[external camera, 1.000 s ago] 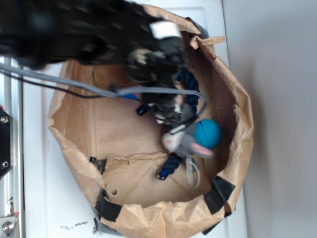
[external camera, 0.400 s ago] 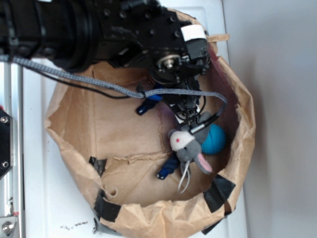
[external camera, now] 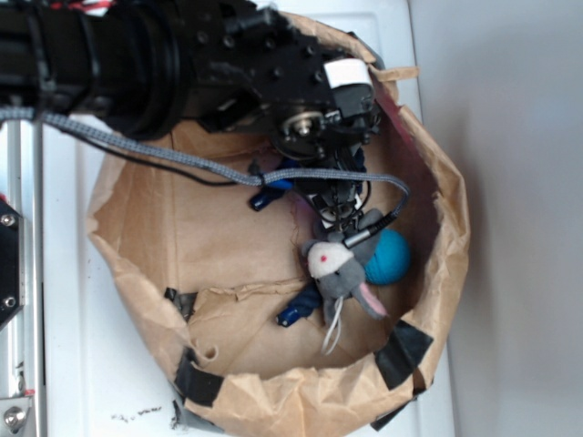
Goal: Grab the blue rope.
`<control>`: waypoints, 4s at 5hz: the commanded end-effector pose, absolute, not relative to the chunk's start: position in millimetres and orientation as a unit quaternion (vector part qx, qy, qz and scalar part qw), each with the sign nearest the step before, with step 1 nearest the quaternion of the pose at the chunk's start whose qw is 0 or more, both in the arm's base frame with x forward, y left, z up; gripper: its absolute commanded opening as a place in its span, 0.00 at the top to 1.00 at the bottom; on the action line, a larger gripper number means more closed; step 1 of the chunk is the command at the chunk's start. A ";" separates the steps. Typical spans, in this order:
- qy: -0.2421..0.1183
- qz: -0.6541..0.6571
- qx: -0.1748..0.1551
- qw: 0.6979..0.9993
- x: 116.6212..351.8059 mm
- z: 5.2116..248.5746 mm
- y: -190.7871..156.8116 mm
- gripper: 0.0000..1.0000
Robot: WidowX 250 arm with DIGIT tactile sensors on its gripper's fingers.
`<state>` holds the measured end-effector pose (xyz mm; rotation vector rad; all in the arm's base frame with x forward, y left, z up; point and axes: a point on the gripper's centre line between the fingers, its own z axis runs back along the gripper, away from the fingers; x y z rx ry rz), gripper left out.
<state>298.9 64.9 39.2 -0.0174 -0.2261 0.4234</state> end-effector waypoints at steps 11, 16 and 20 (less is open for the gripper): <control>-0.087 0.216 -0.063 0.970 279.1 72.8 84.9 0.00; -0.079 0.272 -0.069 0.956 283.7 49.8 60.3 0.00; -0.071 0.246 -0.051 0.965 287.7 31.0 45.3 1.00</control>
